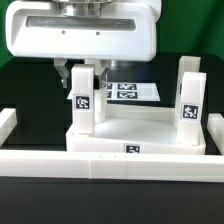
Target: Assemble desk
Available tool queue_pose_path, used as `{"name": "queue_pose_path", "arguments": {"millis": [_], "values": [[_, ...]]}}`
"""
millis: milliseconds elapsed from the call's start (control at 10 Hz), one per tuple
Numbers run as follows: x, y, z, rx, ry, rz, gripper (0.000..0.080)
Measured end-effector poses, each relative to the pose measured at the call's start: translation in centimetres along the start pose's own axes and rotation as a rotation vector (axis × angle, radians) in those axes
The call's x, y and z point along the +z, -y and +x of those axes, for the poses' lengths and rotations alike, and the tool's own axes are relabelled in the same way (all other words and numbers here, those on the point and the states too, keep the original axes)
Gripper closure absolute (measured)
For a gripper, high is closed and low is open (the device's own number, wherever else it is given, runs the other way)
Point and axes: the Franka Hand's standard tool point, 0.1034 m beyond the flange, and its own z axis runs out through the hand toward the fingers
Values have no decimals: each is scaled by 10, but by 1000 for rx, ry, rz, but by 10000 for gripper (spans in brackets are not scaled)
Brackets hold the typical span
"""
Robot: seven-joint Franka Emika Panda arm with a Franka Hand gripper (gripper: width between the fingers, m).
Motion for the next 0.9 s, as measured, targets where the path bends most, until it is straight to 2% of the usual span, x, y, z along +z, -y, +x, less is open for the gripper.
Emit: {"name": "queue_pose_path", "arguments": {"millis": [500, 900], "values": [[0, 0, 0, 322, 0, 2, 510], [1, 1, -1, 725, 3, 21, 509]]}}
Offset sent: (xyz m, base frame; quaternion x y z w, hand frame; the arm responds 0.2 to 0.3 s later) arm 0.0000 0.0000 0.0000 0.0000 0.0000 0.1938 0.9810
